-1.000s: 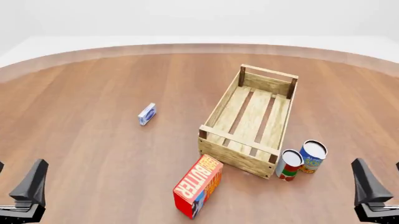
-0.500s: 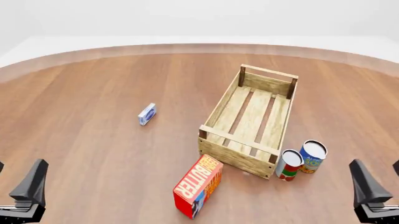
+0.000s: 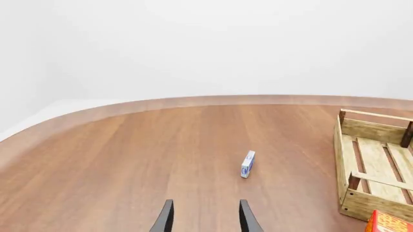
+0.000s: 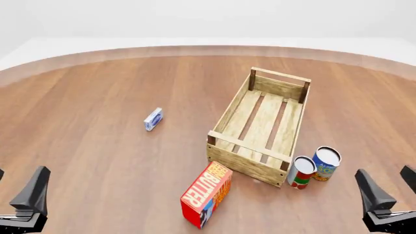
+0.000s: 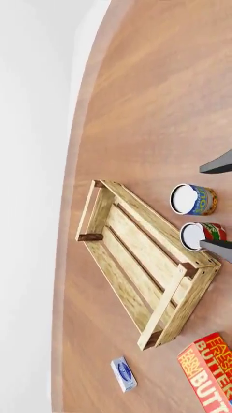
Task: Pick up the tomato sauce, and put it in the wooden tray.
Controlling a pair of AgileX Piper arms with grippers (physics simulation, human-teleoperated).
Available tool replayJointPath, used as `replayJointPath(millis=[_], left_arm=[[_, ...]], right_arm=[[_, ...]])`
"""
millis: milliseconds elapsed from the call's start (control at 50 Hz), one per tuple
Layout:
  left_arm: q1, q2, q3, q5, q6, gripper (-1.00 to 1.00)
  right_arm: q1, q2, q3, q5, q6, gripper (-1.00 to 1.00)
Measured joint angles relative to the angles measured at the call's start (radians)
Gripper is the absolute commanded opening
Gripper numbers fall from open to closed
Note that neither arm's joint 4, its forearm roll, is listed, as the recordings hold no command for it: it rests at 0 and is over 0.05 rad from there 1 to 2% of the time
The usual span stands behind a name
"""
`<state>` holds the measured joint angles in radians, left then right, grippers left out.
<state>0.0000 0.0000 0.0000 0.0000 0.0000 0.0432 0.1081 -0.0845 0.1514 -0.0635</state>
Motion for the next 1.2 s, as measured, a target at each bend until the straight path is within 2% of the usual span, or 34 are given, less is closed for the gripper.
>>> replayJointPath(millis=[420, 1200], left_arm=[[0.0, 0.0, 0.0, 0.0, 0.0, 1.0], [0.0, 0.0, 0.0, 0.0, 0.0, 1.0]], right_arm=[[0.032, 0.206, -0.037, -0.066, -0.045, 1.0], [0.087, 0.5, -0.069, -0.18, -0.071, 1.0]])
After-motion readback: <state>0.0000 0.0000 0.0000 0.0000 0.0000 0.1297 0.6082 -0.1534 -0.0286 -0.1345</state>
